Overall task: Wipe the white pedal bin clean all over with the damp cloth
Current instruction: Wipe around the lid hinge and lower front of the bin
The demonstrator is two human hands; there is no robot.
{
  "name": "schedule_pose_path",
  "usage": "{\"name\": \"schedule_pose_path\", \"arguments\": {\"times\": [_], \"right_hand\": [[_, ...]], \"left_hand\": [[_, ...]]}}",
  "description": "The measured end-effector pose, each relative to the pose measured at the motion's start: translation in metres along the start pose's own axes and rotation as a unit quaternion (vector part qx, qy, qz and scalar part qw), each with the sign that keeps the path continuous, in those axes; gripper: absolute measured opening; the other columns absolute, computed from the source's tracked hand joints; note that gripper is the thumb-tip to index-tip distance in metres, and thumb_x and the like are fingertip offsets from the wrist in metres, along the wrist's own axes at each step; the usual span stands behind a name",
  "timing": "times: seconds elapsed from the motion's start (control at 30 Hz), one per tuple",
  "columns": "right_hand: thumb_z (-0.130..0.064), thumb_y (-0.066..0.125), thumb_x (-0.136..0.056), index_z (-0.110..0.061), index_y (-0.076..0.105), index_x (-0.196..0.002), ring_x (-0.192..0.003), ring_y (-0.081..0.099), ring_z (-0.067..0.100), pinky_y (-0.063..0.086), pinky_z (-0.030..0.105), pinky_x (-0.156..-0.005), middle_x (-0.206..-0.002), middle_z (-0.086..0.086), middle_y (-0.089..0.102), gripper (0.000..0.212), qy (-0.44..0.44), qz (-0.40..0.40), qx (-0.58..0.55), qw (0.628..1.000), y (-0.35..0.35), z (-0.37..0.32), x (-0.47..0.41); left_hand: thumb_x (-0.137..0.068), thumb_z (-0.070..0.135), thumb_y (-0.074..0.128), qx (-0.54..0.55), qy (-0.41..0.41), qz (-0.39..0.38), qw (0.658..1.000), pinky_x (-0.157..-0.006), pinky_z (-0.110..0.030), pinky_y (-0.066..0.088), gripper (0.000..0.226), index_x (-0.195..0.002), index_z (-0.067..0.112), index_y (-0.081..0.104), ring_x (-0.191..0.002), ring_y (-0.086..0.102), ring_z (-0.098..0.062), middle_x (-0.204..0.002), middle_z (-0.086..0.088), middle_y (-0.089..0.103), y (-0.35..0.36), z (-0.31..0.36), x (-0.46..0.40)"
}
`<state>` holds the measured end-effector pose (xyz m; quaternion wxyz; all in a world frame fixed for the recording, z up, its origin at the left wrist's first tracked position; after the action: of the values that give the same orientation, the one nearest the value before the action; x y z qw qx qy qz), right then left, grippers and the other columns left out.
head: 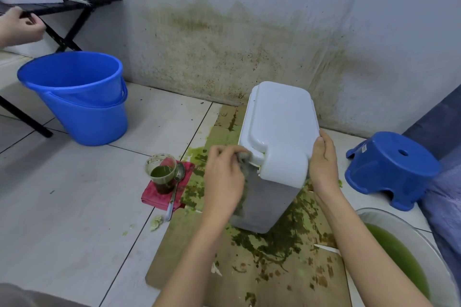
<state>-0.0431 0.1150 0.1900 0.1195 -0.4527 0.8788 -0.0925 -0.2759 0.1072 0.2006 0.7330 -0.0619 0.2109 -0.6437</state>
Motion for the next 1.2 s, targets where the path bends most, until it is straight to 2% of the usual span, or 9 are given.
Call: {"name": "schedule_pose_path", "arguments": {"times": [0.1,0.17,0.33,0.53,0.67,0.83,0.97,1.1,1.2], "right_hand": [[-0.033,0.024,-0.103,-0.019,0.032,-0.145,-0.129,0.04,0.015,0.031,0.035,-0.11,-0.144,-0.001,0.042,0.045,-0.003,0.013,-0.004,1.0,0.001,0.0,-0.001],[-0.033,0.023,-0.103,-0.019,0.033,-0.144,-0.128,0.041,0.015,0.033,0.032,-0.107,-0.142,-0.001,0.043,0.044,0.0,0.019,-0.005,1.0,0.001,0.0,-0.001],[-0.035,0.023,-0.103,-0.02,0.036,-0.142,-0.127,0.042,0.017,0.033,0.04,-0.11,-0.14,0.002,0.044,0.044,0.003,0.04,-0.002,0.999,0.001,0.006,-0.005],[-0.032,0.023,-0.103,-0.022,0.037,-0.141,-0.127,0.041,0.015,0.031,0.038,-0.11,-0.14,0.001,0.044,0.041,0.001,0.054,0.002,0.999,-0.001,0.003,-0.003],[-0.033,0.024,-0.103,-0.022,0.038,-0.141,-0.126,0.043,0.017,0.033,0.042,-0.11,-0.139,0.002,0.046,0.042,0.005,0.061,-0.001,0.998,-0.001,0.003,0.0],[-0.034,0.023,-0.103,-0.024,0.036,-0.141,-0.127,0.042,0.016,0.033,0.042,-0.111,-0.14,0.001,0.045,0.042,0.002,0.054,0.005,0.999,-0.003,0.002,0.004],[-0.036,0.022,-0.103,-0.024,0.035,-0.141,-0.126,0.043,0.016,0.033,0.043,-0.11,-0.14,0.001,0.045,0.043,0.003,0.045,0.007,0.999,0.0,-0.001,0.004],[-0.035,0.023,-0.103,-0.022,0.037,-0.141,-0.127,0.043,0.018,0.033,0.043,-0.11,-0.14,0.003,0.045,0.043,0.009,0.053,0.004,0.999,0.0,-0.001,0.004],[-0.036,0.023,-0.102,-0.02,0.04,-0.139,-0.125,0.045,0.02,0.035,0.045,-0.108,-0.137,0.005,0.048,0.043,0.001,0.06,0.006,0.998,-0.002,-0.001,0.004]], "left_hand": [[-0.1,0.015,0.042,0.312,-0.148,0.021,0.938,-0.099,-0.041,0.047,0.022,-0.114,0.026,0.054,-0.112,0.057,-0.018,-0.122,-0.003,0.057,0.002,-0.022,-0.021],[-0.101,0.024,0.04,0.371,-0.13,0.011,0.919,-0.104,-0.039,0.041,0.037,-0.137,0.034,0.035,-0.128,0.044,-0.017,-0.141,0.005,0.043,0.018,-0.01,-0.026],[-0.103,0.03,0.03,0.296,0.0,0.047,0.954,-0.1,-0.001,0.015,0.043,-0.137,0.052,0.016,-0.137,0.009,0.01,-0.132,0.048,0.018,0.049,0.007,0.007],[-0.103,0.019,0.033,0.233,0.034,0.061,0.97,-0.111,-0.016,0.025,0.041,-0.132,0.047,0.039,-0.136,0.029,0.001,-0.142,0.031,0.034,0.047,-0.019,0.037],[-0.1,0.007,0.035,0.156,0.092,0.024,0.983,-0.102,-0.007,0.025,0.04,-0.129,0.032,0.047,-0.127,0.039,0.0,-0.134,0.023,0.045,0.042,-0.011,0.059],[-0.092,-0.003,0.038,-0.052,0.057,-0.066,0.995,-0.083,-0.027,0.041,0.043,-0.121,0.026,0.051,-0.1,0.044,-0.01,-0.114,0.017,0.056,0.018,-0.009,0.036],[-0.091,-0.003,0.041,-0.034,-0.006,0.037,0.999,-0.086,-0.032,0.046,0.039,-0.116,0.023,0.055,-0.101,0.05,-0.013,-0.111,0.012,0.058,-0.017,0.002,0.011],[-0.1,0.021,0.028,0.022,0.104,0.04,0.994,-0.089,-0.021,0.039,0.04,-0.134,0.02,0.047,-0.105,0.043,-0.008,-0.125,0.005,0.053,0.013,0.036,0.034],[-0.095,0.012,0.031,-0.047,0.187,0.026,0.981,-0.095,-0.023,0.038,0.043,-0.135,0.018,0.046,-0.11,0.038,-0.014,-0.138,0.006,0.045,0.06,0.021,0.073]]}}
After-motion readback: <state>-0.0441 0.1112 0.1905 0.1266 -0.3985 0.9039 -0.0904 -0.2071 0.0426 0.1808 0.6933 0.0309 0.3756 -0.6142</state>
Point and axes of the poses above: each hand's wrist, its own x-axis away from the middle knuckle, its own y-axis out of the palm, z = x × y, the point moved 7 cm from there along -x, towards the middle knuckle
